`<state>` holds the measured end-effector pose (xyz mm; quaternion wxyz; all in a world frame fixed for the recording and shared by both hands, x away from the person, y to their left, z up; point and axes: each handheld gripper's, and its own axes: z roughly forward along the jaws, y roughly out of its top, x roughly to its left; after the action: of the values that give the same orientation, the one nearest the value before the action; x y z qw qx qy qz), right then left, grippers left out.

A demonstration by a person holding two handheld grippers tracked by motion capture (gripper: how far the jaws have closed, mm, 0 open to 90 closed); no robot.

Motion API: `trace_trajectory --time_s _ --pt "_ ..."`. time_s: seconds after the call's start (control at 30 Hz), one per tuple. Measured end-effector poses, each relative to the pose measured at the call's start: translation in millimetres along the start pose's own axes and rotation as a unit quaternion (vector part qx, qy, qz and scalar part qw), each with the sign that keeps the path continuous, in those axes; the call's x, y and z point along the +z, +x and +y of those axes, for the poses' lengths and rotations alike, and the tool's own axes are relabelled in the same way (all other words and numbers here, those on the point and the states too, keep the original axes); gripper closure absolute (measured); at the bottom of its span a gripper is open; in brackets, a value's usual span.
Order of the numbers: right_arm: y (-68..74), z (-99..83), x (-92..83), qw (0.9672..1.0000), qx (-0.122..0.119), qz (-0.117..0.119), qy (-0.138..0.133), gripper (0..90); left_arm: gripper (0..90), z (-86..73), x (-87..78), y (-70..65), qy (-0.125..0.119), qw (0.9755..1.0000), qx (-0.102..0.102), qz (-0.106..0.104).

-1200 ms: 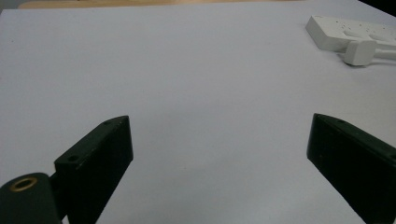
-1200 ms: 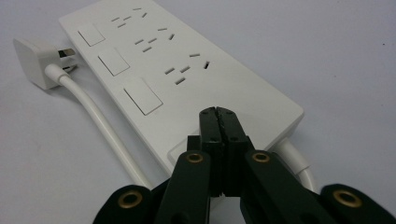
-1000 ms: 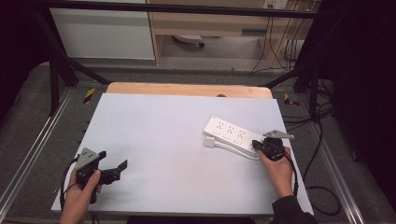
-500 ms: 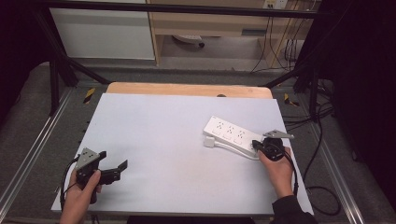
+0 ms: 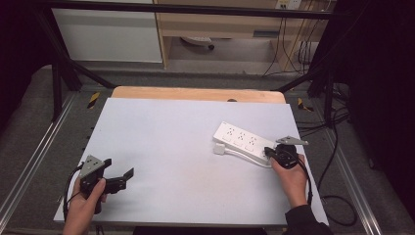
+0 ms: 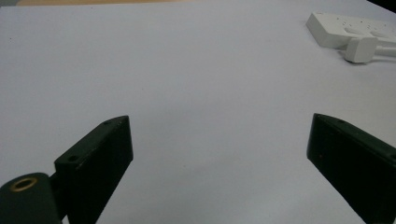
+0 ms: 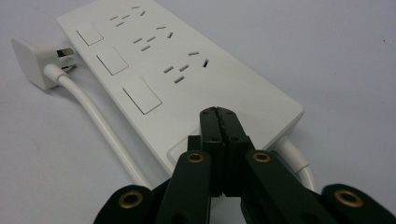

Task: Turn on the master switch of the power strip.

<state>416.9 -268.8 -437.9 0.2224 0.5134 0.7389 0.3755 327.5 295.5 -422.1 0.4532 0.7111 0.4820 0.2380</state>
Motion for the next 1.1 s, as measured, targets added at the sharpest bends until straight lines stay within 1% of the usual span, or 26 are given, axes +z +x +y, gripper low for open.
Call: trace_trajectory --time_s 0.17,0.2,0.27,0.47,0.83,0.97,1.1 --pt "0.1 0.2 0.2 1.0 -0.001 -0.001 0.001 90.0 7.0 0.0 0.1 0.0 0.0 1.0 0.0 0.0" --pt "1.0 0.5 0.2 1.0 -0.007 -0.003 0.003 90.0 7.0 0.0 0.0 0.0 0.0 1.0 0.0 0.0" --pt "1.5 0.7 0.3 0.9999 -0.01 -0.005 0.004 90.0 7.0 -0.1 0.0 0.0 0.0 1.0 0.0 0.0" --pt "1.7 0.9 0.7 0.9998 -0.013 -0.012 0.005 90.0 7.0 -0.1 0.0 -0.1 0.001 1.0 0.0 0.0" --pt "2.0 0.2 0.4 0.9999 -0.01 -0.011 0.003 90.0 7.0 -0.1 0.0 0.2 0.0 1.0 0.001 0.0" --pt "2.8 0.5 0.3 0.9998 -0.015 -0.013 0.004 90.0 7.0 -0.1 -0.3 0.3 0.0 1.0 0.001 0.0" --pt "2.5 0.4 0.5 0.9998 -0.015 -0.012 0.002 90.0 7.0 -0.1 -0.1 0.5 0.0 1.0 0.0 0.0"
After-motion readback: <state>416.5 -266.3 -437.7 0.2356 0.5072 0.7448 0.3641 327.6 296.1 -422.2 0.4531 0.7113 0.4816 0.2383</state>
